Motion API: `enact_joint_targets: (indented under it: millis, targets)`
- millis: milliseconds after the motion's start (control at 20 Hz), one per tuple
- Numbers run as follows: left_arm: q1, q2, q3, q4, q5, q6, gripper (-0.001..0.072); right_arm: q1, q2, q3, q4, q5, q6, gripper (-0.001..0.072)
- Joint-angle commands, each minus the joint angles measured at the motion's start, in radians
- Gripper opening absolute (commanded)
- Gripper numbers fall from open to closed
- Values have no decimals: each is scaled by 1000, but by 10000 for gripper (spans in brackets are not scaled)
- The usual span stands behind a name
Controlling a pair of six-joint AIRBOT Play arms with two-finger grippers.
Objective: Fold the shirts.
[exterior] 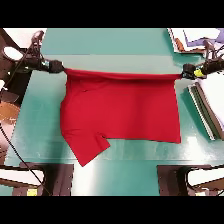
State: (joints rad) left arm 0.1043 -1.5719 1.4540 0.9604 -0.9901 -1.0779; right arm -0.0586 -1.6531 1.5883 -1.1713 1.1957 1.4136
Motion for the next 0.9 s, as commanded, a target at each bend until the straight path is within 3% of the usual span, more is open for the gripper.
enact_joint_targets:
  millis: [0, 300, 400, 450, 500, 550, 700, 850]
  targets:
    - [-1, -2, -87, 101, -101, -3, 27, 1, 24, -93, -16, 48, -8, 19]
    - [-1, -3, -154, 113, -38, -7, 29, 34, 59, -291, -1, -26, -9, 21]
    - [-1, -3, -154, 129, -56, -76, 66, 49, 59, -311, 0, -47, -8, 22]
    - [-1, -3, -154, 139, -69, -120, 359, 50, 59, -310, 2, -48, -8, 46]
    - [-1, -3, -154, 156, -81, -145, 627, 50, 59, -305, 1, -36, -8, 244]
    - [3, -1, -150, 184, -111, -163, 633, 50, 59, -290, 1, 4, -8, 439]
    - [54, 51, -147, 245, -222, -233, 633, 13, 72, -222, 0, 230, -35, 452]
    - [123, 198, -244, 243, -293, -233, 634, -29, 196, -294, 2, 280, -53, 452]
